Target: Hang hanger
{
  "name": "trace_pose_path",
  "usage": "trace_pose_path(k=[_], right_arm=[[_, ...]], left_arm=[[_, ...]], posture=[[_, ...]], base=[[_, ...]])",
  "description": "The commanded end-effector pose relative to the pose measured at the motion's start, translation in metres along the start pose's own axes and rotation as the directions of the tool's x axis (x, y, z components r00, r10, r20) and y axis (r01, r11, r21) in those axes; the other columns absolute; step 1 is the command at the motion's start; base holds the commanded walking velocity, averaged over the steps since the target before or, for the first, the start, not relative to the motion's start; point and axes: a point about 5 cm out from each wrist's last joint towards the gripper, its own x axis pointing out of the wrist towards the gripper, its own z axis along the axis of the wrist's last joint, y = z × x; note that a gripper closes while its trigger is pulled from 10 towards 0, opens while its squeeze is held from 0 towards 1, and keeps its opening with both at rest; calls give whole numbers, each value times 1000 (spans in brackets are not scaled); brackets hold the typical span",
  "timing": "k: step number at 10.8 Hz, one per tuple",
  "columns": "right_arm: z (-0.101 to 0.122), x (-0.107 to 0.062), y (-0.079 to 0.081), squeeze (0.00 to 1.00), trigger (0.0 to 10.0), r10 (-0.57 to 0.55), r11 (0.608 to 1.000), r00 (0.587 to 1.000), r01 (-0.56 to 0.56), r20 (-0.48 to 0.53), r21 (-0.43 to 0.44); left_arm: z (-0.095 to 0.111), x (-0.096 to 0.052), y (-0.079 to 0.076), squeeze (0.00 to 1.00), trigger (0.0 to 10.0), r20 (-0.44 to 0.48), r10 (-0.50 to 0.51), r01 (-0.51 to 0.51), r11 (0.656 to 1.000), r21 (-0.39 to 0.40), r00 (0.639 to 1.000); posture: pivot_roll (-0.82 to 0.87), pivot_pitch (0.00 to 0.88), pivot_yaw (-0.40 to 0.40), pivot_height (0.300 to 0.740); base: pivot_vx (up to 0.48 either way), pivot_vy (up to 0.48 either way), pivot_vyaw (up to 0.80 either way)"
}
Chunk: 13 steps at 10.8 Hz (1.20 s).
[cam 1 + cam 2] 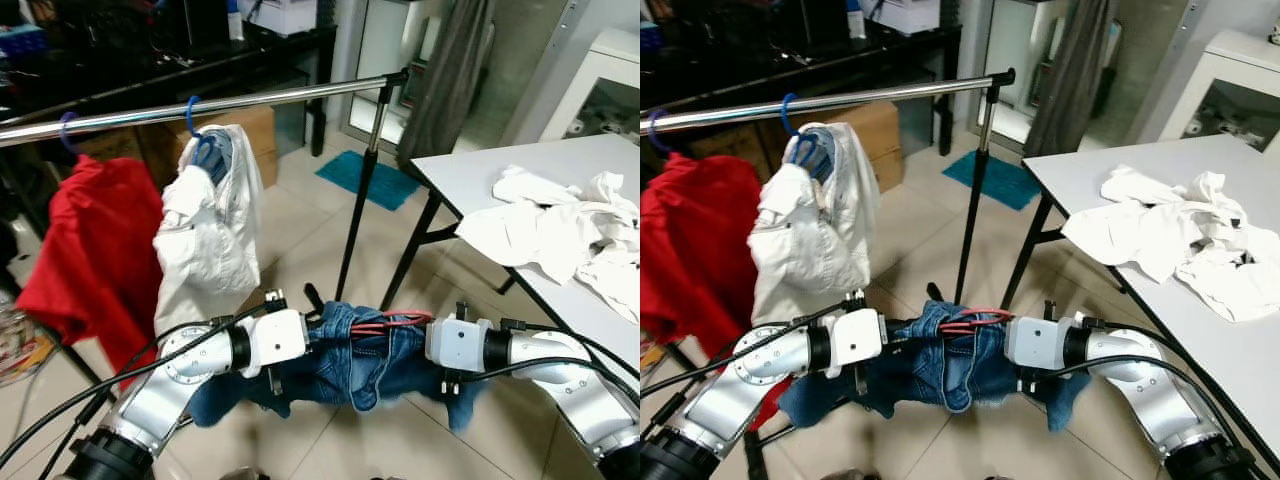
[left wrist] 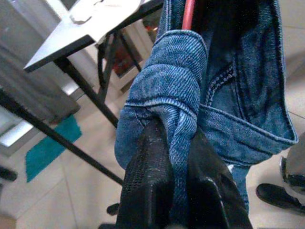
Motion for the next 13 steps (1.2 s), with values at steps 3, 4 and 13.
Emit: trace_pose_path(k=[3, 4, 13], right_arm=[[5, 1, 8, 0, 0, 47, 999, 998, -47, 30, 15], [6, 2, 8, 0, 0, 44, 999, 999, -44, 31, 19], [18, 12, -2, 0, 0, -179, 969, 974, 150, 139, 195]], left_arm=[[17, 8, 8, 0, 10000, 94, 42, -47, 998, 44, 995], [17, 9, 9, 0, 10000, 92, 54, -57, 998, 40, 994], [17, 3, 47, 1000, 10000, 156, 383, -361, 920, -149, 911]], posture=[[86, 0, -41, 723], [86, 0, -41, 723], [80, 3, -44, 723]], base=[[0, 0, 0], [0, 0, 0], [0, 0, 0]])
